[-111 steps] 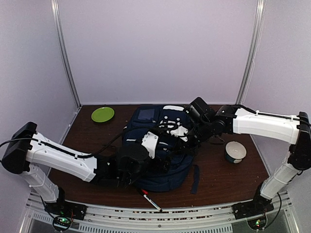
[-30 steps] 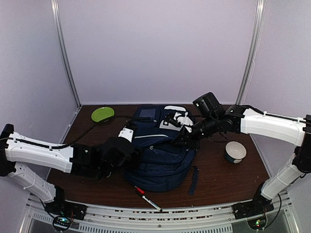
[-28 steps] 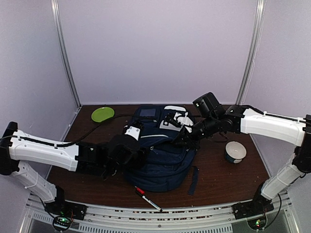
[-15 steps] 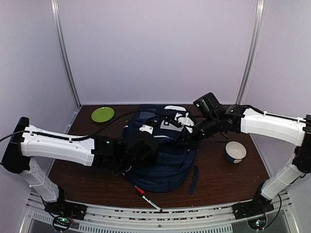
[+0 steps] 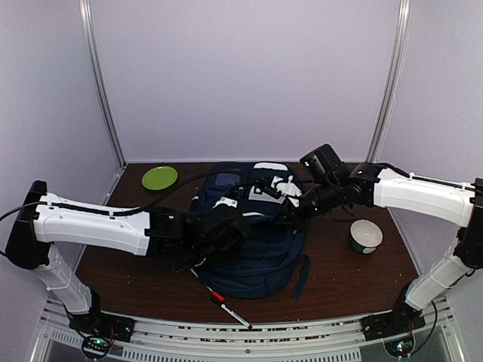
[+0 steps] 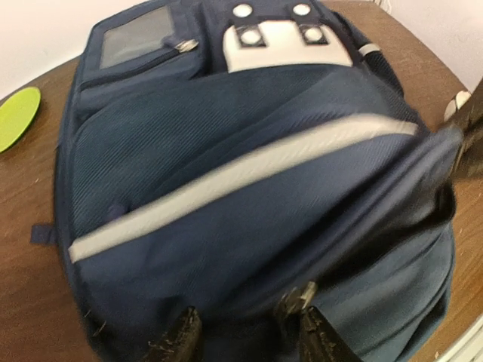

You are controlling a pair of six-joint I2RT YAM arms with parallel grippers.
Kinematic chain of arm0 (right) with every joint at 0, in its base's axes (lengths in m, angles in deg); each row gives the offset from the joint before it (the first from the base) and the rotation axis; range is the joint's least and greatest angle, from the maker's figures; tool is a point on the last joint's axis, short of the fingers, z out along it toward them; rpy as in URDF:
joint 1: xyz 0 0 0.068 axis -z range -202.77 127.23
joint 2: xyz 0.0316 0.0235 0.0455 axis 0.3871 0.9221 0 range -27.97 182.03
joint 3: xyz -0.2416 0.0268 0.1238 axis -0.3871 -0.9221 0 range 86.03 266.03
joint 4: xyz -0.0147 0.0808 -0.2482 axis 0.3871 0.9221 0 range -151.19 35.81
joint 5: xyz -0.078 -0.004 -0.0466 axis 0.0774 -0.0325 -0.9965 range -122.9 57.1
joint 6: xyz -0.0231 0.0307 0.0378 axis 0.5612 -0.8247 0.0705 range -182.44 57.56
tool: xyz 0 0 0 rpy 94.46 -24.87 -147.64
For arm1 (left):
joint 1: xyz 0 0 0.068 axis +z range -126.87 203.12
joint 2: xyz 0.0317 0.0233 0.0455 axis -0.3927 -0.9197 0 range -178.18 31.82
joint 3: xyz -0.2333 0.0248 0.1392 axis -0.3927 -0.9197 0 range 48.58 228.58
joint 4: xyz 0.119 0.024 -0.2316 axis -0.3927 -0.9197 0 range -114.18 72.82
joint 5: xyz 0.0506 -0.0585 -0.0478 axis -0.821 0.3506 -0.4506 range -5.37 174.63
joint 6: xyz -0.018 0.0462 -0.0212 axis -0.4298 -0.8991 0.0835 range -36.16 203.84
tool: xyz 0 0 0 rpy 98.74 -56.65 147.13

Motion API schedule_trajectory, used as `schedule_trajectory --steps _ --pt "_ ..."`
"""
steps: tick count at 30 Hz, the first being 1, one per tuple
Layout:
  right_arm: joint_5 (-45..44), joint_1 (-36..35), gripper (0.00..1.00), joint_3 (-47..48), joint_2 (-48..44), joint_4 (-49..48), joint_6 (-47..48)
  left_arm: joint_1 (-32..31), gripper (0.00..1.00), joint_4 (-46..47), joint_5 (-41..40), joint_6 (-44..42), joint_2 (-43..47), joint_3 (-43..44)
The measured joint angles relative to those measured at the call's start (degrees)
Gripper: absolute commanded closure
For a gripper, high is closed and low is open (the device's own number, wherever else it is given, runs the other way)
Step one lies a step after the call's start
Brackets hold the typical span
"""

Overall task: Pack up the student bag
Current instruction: Unzip the upper front pocket of the student bag.

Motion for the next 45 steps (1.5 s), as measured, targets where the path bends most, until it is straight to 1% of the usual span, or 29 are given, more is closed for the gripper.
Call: schedule_trajectory --steps 2,4,7,9,10,11,13,14,15,17,20,26,29,33,34,36,37,41,45 --pt "0.0 0.15 1.0 0.02 -0.02 -0.22 -0.26 -0.2 0.57 -0.94 0.09 1.31 3.85 -3.23" --pt "0.02 0.74 1.0 0.07 -0.13 -0.57 -0.37 -0.17 0.58 -3.08 0.37 2.27 5.44 -5.42" --pt "0.17 0.94 1.0 0.07 -0.17 -0.55 -0.37 0.37 0.61 -4.33 0.39 2.89 5.01 -6.21" --pt "0.26 0.94 1.0 0.07 -0.17 -0.59 -0.39 0.72 0.66 -4.42 0.35 2.84 4.81 -6.05" --pt "0.28 0.94 1.0 0.07 -0.17 -0.59 -0.39 0.81 0.67 -4.79 0.28 2.67 4.76 -5.73" --pt "0.33 0.96 1.0 0.07 -0.17 -0.57 -0.39 0.83 0.66 -4.92 0.24 2.54 4.76 -5.55" --pt "0.44 0.98 1.0 0.07 -0.2 -0.59 -0.39 0.79 0.56 -4.42 0.17 1.03 5.07 -5.53" --pt "0.44 0.98 1.0 0.07 -0.22 -0.59 -0.42 0.76 0.51 -3.15 0.48 -0.39 5.64 -6.05" --pt "0.44 0.98 1.0 0.07 -0.24 -0.59 -0.44 0.68 0.47 0.04 1.4 -2.56 7.37 -7.8" --pt "0.44 1.01 1.0 0.07 -0.31 -0.74 -0.57 0.68 0.43 3.21 2.78 -5.35 10.34 -10.27" --pt "0.48 1.03 1.0 0.15 -0.33 -0.94 -0.61 0.81 0.42 6.19 5.22 -9.18 12.79 -11.5" --pt "0.61 1.03 1.0 0.26 -0.33 -0.94 -0.63 2.19 0.43 8.59 9.55 -13.16 10.95 -10.21" --pt "0.63 1.03 1.0 0.26 -0.33 -0.94 -0.63 3.23 0.48 8.48 10.58 -13.16 9.84 -9.57" --pt "0.63 1.09 1.0 0.28 -0.33 -1.01 -0.61 4.46 0.62 8.57 11.08 -12.17 8.94 -9.25" --pt "0.61 1.09 1.0 0.28 -0.33 -0.98 -0.61 4.57 0.71 8.55 11.02 -12.02 8.74 -9.16" --pt "0.59 1.09 1.0 0.28 -0.33 -0.94 -0.61 4.81 0.94 8.33 10.91 -11.91 7.89 -8.37" --pt "0.59 1.14 1.0 0.28 -0.33 -0.94 -0.61 4.94 1.0 8.24 10.84 -12.02 7.32 -7.69" --pt "-0.04 1.38 1.0 0.28 -0.42 -1.31 -0.59 4.76 1.0 8.17 11.93 -12.87 5.27 -5.18" --pt "-0.37 1.73 1.0 0.15 -0.72 -1.75 -0.52 4.74 1.0 8.02 11.23 -12.37 7.04 -6.29"
